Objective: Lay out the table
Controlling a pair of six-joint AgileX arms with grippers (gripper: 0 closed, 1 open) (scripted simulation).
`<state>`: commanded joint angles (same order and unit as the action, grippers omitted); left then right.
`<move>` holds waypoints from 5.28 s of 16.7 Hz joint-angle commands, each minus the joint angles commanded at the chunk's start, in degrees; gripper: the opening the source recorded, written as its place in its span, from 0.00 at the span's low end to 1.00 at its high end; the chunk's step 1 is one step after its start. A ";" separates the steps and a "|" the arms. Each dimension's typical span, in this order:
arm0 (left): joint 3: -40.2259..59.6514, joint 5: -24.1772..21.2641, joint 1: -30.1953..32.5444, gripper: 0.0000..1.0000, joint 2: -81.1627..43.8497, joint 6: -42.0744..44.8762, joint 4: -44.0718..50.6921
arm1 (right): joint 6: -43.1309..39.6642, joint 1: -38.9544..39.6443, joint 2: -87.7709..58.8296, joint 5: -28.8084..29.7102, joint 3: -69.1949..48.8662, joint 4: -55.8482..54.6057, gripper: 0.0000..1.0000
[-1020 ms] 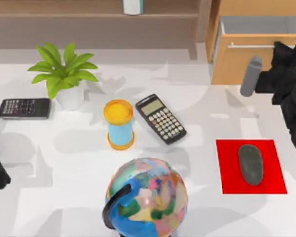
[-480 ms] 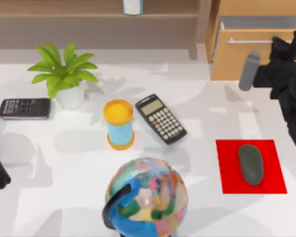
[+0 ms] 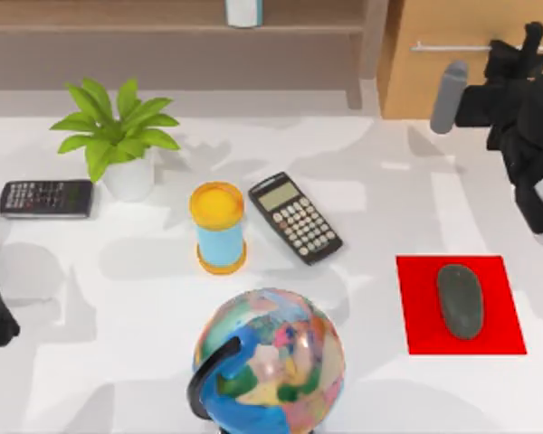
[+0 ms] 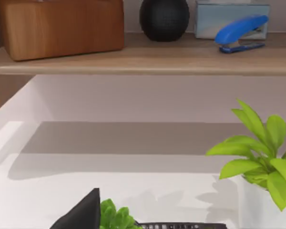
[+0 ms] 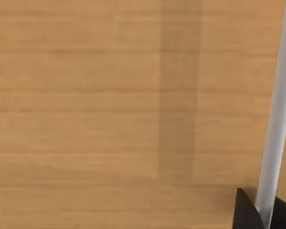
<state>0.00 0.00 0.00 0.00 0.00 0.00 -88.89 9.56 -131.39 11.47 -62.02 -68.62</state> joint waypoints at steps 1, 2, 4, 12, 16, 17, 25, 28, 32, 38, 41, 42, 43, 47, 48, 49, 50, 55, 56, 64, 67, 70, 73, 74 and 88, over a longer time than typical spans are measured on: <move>0.00 0.00 0.00 1.00 0.00 0.00 0.00 | 0.00 -0.09 -0.34 -0.12 -0.89 0.50 0.00; 0.00 0.00 0.00 1.00 0.00 0.00 0.00 | -0.01 -0.12 -0.46 -0.17 -1.21 0.68 0.00; 0.00 0.00 0.00 1.00 0.00 0.00 0.00 | -0.01 -0.12 -0.46 -0.17 -1.21 0.68 0.00; 0.00 0.00 0.00 1.00 0.00 0.00 0.00 | -0.01 -0.12 -0.46 -0.17 -1.21 0.68 0.53; 0.00 0.00 0.00 1.00 0.00 0.00 0.00 | -0.01 -0.12 -0.46 -0.17 -1.21 0.68 0.83; 0.00 0.00 0.00 1.00 0.00 0.00 0.00 | -0.01 -0.12 -0.46 -0.17 -1.21 0.68 0.90; 0.00 0.00 0.00 1.00 0.00 0.00 0.00 | -0.01 -0.12 -0.46 -0.17 -1.21 0.68 1.00; 0.00 0.00 0.00 1.00 0.00 0.00 0.00 | 0.48 0.26 -0.83 -0.14 0.89 1.09 1.00; 0.00 0.00 0.00 1.00 0.00 0.00 0.00 | 0.39 1.05 1.16 -0.21 2.34 -1.08 1.00; 0.00 0.00 0.00 1.00 0.00 0.00 0.00 | 0.54 1.44 3.43 0.71 8.56 -4.20 1.00; 0.00 0.00 0.00 1.00 0.00 0.00 0.00 | 0.61 1.44 3.72 1.03 10.90 -4.87 1.00; 0.00 0.00 0.00 1.00 0.00 0.00 0.00 | 0.61 1.46 3.58 1.06 11.37 -4.87 1.00; 0.00 0.00 0.00 1.00 0.00 0.00 0.00 | 0.61 1.46 3.50 1.07 11.50 -4.85 1.00; 0.00 0.00 0.00 1.00 0.00 0.00 0.00 | 0.63 1.25 3.41 1.03 11.29 -4.76 1.00; 0.00 0.00 0.00 1.00 0.00 0.00 0.00 | 1.16 1.84 3.63 1.19 11.05 -4.80 1.00; 0.00 0.00 0.00 1.00 0.00 0.00 0.00 | 2.26 3.04 3.95 1.53 10.66 -4.76 1.00; 0.00 0.00 0.00 1.00 0.00 0.00 0.00 | 3.90 4.83 4.29 2.07 10.16 -4.58 1.00; 0.00 0.00 0.00 1.00 0.00 0.00 0.00 | 19.03 17.93 4.91 7.44 5.16 -0.34 1.00; 0.00 0.00 0.00 1.00 0.00 0.00 0.00 | 23.10 20.40 4.66 8.94 3.33 1.30 1.00; 0.00 0.00 0.00 1.00 0.00 0.00 0.00 | 59.80 30.35 -0.88 22.76 -21.25 20.81 1.00; 0.00 0.00 0.00 1.00 0.00 0.00 0.00 | 72.28 31.73 -3.17 27.37 -31.26 28.30 1.00; 0.00 0.00 0.00 1.00 0.00 0.00 0.00 | 82.01 32.64 -5.09 30.93 -39.52 34.11 1.00; 0.00 0.00 0.00 1.00 0.00 0.00 0.00 | 87.55 33.12 -6.26 32.97 -44.53 37.36 1.00; 0.00 0.00 0.00 1.00 0.00 0.00 0.00 | 88.25 33.17 -6.41 33.23 -45.20 37.77 1.00; 0.00 0.00 0.00 1.00 0.00 0.00 0.00 | 88.34 31.70 -10.13 31.83 -52.11 40.88 1.00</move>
<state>0.00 0.00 0.00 0.00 0.00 0.00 -0.55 41.25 -141.52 43.30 -114.12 -27.74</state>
